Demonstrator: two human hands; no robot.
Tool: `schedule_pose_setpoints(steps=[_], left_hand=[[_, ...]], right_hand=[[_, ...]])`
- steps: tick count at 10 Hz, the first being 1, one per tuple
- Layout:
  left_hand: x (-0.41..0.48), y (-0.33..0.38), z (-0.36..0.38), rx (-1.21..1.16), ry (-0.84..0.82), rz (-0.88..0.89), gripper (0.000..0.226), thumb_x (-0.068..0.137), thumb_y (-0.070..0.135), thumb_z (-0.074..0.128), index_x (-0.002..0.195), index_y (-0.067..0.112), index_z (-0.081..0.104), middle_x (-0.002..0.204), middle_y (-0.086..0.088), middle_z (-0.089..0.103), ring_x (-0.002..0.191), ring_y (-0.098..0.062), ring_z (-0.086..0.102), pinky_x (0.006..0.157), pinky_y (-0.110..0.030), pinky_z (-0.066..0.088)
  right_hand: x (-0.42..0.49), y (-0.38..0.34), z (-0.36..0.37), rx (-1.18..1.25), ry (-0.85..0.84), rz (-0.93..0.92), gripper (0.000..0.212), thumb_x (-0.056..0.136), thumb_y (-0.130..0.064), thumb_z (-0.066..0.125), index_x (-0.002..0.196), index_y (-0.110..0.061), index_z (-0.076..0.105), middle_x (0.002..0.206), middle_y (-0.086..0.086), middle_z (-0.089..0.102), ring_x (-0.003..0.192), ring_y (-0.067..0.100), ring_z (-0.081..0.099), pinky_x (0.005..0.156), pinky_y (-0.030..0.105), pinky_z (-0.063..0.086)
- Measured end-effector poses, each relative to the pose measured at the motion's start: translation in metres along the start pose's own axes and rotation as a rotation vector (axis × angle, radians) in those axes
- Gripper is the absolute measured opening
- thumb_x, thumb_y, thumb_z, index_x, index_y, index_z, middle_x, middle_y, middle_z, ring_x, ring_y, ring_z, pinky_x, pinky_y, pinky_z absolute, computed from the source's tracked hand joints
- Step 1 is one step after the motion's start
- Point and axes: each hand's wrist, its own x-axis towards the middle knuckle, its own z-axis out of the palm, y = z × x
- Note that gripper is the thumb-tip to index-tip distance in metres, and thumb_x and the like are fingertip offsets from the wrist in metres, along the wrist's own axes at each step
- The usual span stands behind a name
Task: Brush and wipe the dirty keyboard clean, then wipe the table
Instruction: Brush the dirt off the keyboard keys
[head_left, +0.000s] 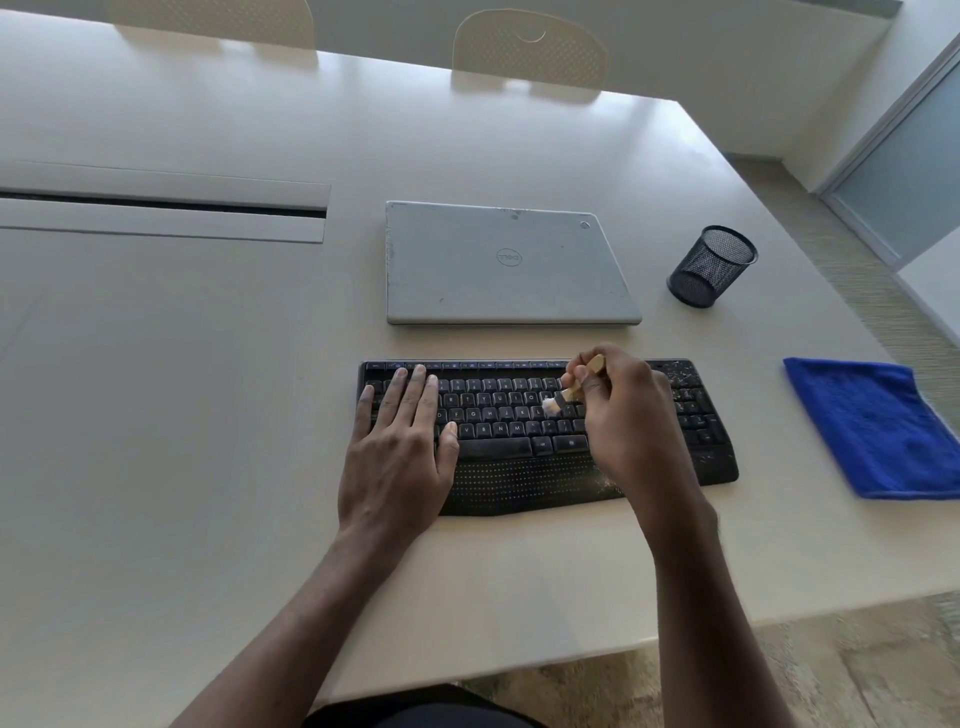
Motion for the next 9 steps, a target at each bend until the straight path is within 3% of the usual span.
schedule_pose_setpoints(steps=[2, 3, 5, 6, 7, 8, 9], left_hand=[[0.0, 0.001, 0.0, -0.007, -0.001, -0.002, 0.065, 0.104, 0.045, 0.035, 0.158, 0.012, 0.043, 0.167, -0.008, 0.038, 0.157, -0.021, 0.03, 0.129, -0.049, 0.02], [0.0, 0.0, -0.001, -0.01, 0.002, 0.0, 0.065, 0.104, 0.045, 0.034, 0.158, 0.011, 0.044, 0.166, -0.008, 0.038, 0.157, -0.022, 0.03, 0.129, -0.05, 0.02], [0.0, 0.0, -0.001, -0.007, 0.002, 0.001, 0.065, 0.103, 0.045, 0.034, 0.158, 0.011, 0.044, 0.166, -0.008, 0.038, 0.157, -0.022, 0.03, 0.129, -0.05, 0.021], [0.0, 0.0, -0.001, -0.01, 0.003, 0.0, 0.065, 0.103, 0.045, 0.034, 0.158, 0.011, 0.045, 0.166, -0.008, 0.038, 0.157, -0.021, 0.03, 0.129, -0.05, 0.021], [0.0, 0.0, -0.001, -0.014, 0.005, 0.003, 0.065, 0.103, 0.044, 0.035, 0.158, 0.011, 0.045, 0.166, -0.009, 0.038, 0.157, -0.022, 0.03, 0.129, -0.05, 0.021], [0.0, 0.0, -0.001, -0.012, 0.004, 0.002, 0.064, 0.103, 0.044, 0.035, 0.158, 0.011, 0.045, 0.166, -0.008, 0.038, 0.157, -0.022, 0.03, 0.129, -0.05, 0.021], [0.001, 0.0, 0.0, -0.01, 0.001, 0.002, 0.065, 0.103, 0.044, 0.035, 0.158, 0.011, 0.045, 0.166, -0.009, 0.039, 0.157, -0.022, 0.031, 0.129, -0.05, 0.021]], right_hand=[[-0.002, 0.0, 0.001, -0.002, -0.047, 0.035, 0.017, 0.106, -0.017, 0.054, 0.094, -0.019, 0.066, 0.085, -0.007, 0.072, 0.072, -0.002, 0.067, 0.057, 0.001, 0.043], [-0.003, -0.002, 0.002, -0.01, -0.002, 0.005, 0.017, 0.106, -0.018, 0.054, 0.094, -0.019, 0.066, 0.082, -0.008, 0.071, 0.067, -0.008, 0.064, 0.056, 0.002, 0.044], [-0.006, -0.003, 0.006, -0.089, -0.062, 0.007, 0.017, 0.106, -0.019, 0.054, 0.093, -0.023, 0.062, 0.085, -0.008, 0.071, 0.071, 0.001, 0.066, 0.057, 0.012, 0.047], [-0.006, -0.005, 0.006, -0.076, -0.037, -0.041, 0.011, 0.105, -0.017, 0.055, 0.099, -0.018, 0.065, 0.089, -0.004, 0.071, 0.074, 0.003, 0.067, 0.056, 0.007, 0.046], [-0.007, -0.003, 0.004, -0.125, -0.1, -0.054, 0.009, 0.102, -0.012, 0.06, 0.103, -0.019, 0.066, 0.093, -0.004, 0.073, 0.079, 0.009, 0.071, 0.067, 0.02, 0.058], [-0.006, -0.002, -0.002, -0.138, -0.047, -0.084, 0.014, 0.098, -0.007, 0.065, 0.101, -0.021, 0.063, 0.093, -0.006, 0.073, 0.078, 0.006, 0.071, 0.067, 0.021, 0.059], [-0.005, -0.006, -0.007, -0.027, -0.049, -0.133, 0.014, 0.101, -0.01, 0.062, 0.099, -0.024, 0.06, 0.089, -0.01, 0.074, 0.074, -0.002, 0.07, 0.062, 0.01, 0.052]])
